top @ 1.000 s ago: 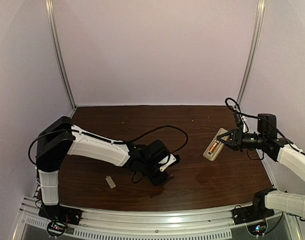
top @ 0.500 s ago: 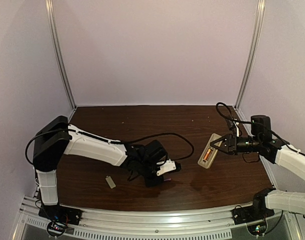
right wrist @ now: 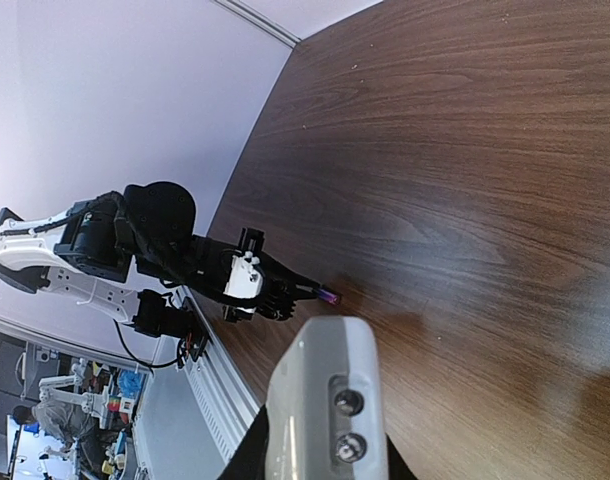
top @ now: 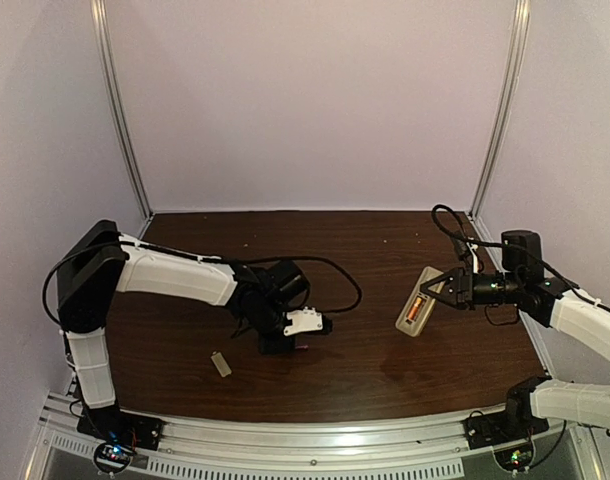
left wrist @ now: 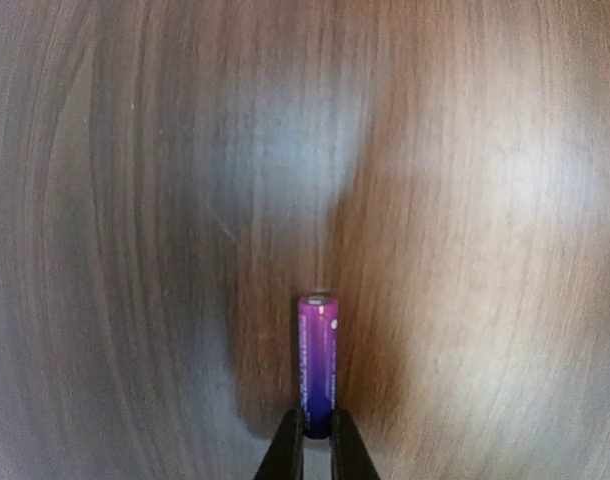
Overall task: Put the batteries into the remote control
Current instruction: Move the battery to the center of the board.
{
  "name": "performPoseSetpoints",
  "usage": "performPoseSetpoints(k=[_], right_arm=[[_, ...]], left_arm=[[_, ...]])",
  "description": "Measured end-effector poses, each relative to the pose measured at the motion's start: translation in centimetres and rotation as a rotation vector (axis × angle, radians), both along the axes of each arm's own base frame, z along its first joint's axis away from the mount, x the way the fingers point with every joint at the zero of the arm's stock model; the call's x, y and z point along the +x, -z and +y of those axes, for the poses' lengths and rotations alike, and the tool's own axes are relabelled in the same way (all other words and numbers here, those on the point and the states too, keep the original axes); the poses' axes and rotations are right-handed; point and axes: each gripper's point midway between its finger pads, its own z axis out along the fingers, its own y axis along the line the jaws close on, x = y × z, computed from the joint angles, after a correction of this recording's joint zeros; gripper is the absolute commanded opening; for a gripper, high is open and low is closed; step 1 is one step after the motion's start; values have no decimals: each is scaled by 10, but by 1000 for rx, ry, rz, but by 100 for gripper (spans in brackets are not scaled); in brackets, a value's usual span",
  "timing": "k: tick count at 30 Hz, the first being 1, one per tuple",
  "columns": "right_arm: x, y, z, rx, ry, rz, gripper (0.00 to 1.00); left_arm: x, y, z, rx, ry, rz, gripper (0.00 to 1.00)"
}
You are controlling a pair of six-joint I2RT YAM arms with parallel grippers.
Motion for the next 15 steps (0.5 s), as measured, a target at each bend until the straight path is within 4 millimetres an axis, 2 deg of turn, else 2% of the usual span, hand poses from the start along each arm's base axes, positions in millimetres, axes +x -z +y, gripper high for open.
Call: performPoseSetpoints(k=[2, 6, 7, 10, 12, 15], right_arm=[[0, 0, 0, 1, 1, 1, 0], [0, 0, 0, 1, 1, 1, 0], [0, -1, 0, 1, 1, 0, 0], [1, -2, 1, 3, 0, -3, 0], [1, -2, 1, 3, 1, -3, 0], [2, -2, 1, 1, 1, -4, 0]], left_arm=[[0, 0, 7, 18, 13, 8, 17], [-3, 2, 18, 61, 28, 28, 41], [-3, 2, 20, 68, 21, 29, 50], [1, -1, 24, 87, -3, 8, 59], [4, -3, 31, 110, -32, -6, 70], [15, -19, 37, 107, -86, -72, 81]])
